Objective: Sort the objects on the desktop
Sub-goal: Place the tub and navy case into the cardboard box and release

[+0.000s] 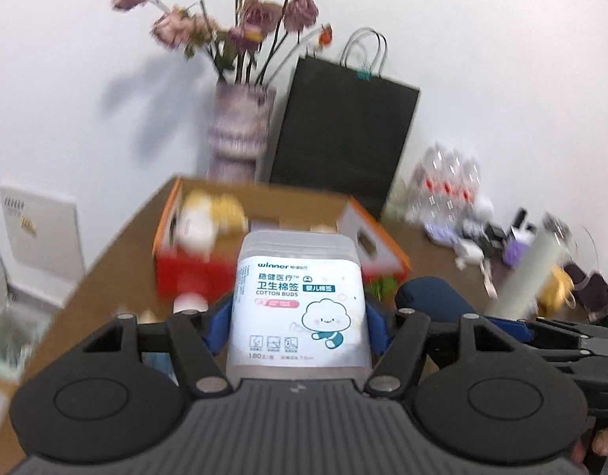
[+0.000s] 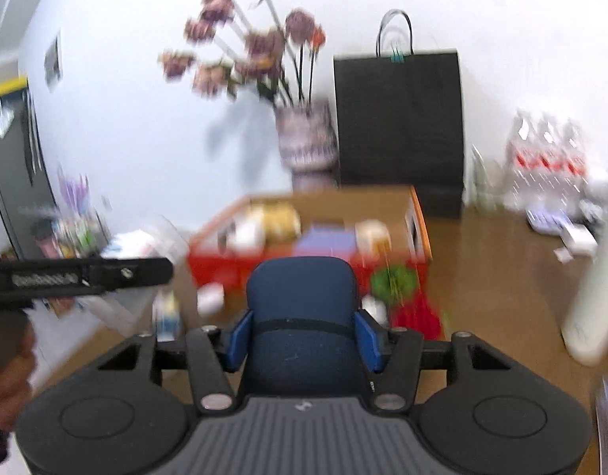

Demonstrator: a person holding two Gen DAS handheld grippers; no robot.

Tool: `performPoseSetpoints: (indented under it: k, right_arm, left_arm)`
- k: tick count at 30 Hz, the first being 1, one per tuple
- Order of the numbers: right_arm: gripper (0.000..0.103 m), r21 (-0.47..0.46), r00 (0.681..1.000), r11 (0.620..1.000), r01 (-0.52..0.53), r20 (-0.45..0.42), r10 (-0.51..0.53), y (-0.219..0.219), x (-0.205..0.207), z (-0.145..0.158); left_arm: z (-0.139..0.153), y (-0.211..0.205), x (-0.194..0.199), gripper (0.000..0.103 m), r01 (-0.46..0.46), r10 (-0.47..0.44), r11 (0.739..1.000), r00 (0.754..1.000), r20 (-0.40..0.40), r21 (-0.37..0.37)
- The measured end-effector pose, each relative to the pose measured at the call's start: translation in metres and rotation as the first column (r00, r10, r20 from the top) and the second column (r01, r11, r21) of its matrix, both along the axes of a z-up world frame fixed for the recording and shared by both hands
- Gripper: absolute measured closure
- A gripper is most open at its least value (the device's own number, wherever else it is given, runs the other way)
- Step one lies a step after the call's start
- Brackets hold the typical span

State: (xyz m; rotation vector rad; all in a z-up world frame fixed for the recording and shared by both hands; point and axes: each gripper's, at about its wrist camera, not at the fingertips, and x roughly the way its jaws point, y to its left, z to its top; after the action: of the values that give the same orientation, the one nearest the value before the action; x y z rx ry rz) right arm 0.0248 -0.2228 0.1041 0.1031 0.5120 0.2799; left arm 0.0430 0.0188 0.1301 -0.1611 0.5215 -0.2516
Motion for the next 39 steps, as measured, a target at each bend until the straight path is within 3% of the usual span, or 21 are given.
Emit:
performPoseSetpoints:
  k: [2, 5, 8, 10, 13, 19, 20, 22, 26, 29, 31, 36, 39]
  right_arm:
    - [0.049, 0.032, 1.000, 0.999, -0.007, -0.013, 0.007, -0.002, 0.049, 0.017]
    - [0.049, 0.046, 0.994, 0.999, -0.011, -0.105, 0.016, 0.005, 0.140, 0.022]
    - [0.050, 0.056, 0.968, 0.998, 0.041, -0.249, -0.026, 0.013, 0.224, 0.004]
    - [0.050, 0.062, 0.942, 0.993, 0.100, -0.328, -0.074, 0.013, 0.272, -0.015]
    - [0.049, 0.033, 0.927, 0.989, 0.142, -0.356, -0.121, 0.018, 0.317, -0.031]
    - [0.045, -0.036, 0.890, 0.990, 0.140, -0.434, -0.141, 0.043, 0.367, -0.067]
    - [0.041, -0.066, 0.887, 0.989, 0.135, -0.437, -0.150, 0.047, 0.369, -0.070]
    - [0.044, -0.071, 0.896, 0.989, 0.130, -0.419, -0.148, 0.047, 0.363, -0.064]
    - [0.040, -0.024, 0.937, 0.992, 0.126, -0.326, -0.127, 0.029, 0.323, -0.017]
    - [0.029, -0.056, 0.962, 0.991, 0.122, -0.240, -0.133, 0.016, 0.285, 0.015]
    - [0.028, -0.085, 0.969, 0.990, 0.111, -0.212, -0.127, 0.010, 0.258, 0.025]
    - [0.022, -0.121, 0.982, 0.985, 0.119, -0.132, -0.135, -0.008, 0.168, 0.026]
    - [0.022, -0.115, 0.987, 0.987, 0.117, -0.098, -0.128, -0.011, 0.117, 0.011]
  left_arm:
    - [0.014, -0.003, 0.051, 0.037, -0.017, 0.017, 1.000, 1.000, -0.020, 0.010]
    - [0.015, -0.008, 0.133, 0.037, -0.029, 0.032, 0.999, 0.994, -0.101, 0.038]
    - [-0.007, -0.014, 0.203, 0.037, -0.084, 0.106, 0.989, 0.975, -0.193, 0.123]
    - [-0.027, -0.009, 0.239, 0.037, -0.104, 0.137, 0.985, 0.955, -0.264, 0.135]
    - [-0.056, -0.009, 0.266, 0.036, -0.090, 0.128, 0.988, 0.930, -0.344, 0.124]
    - [-0.077, -0.027, 0.276, 0.035, -0.062, 0.107, 0.987, 0.944, -0.313, 0.150]
    - [-0.077, -0.028, 0.276, 0.032, -0.069, 0.116, 0.986, 0.942, -0.315, 0.154]
    - [-0.073, -0.026, 0.274, 0.030, -0.065, 0.107, 0.988, 0.938, -0.330, 0.138]
    - [-0.052, -0.014, 0.254, 0.024, -0.072, 0.106, 0.989, 0.951, -0.291, 0.127]
    - [-0.033, -0.002, 0.238, 0.022, -0.099, 0.127, 0.989, 0.953, -0.276, 0.113]
    - [-0.020, 0.005, 0.220, 0.021, -0.130, 0.156, 0.985, 0.952, -0.264, 0.115]
    - [0.011, 0.025, 0.145, 0.011, -0.159, 0.176, 0.981, 0.970, -0.171, 0.107]
    - [0.014, 0.025, 0.091, 0.006, -0.153, 0.168, 0.978, 0.981, -0.096, 0.145]
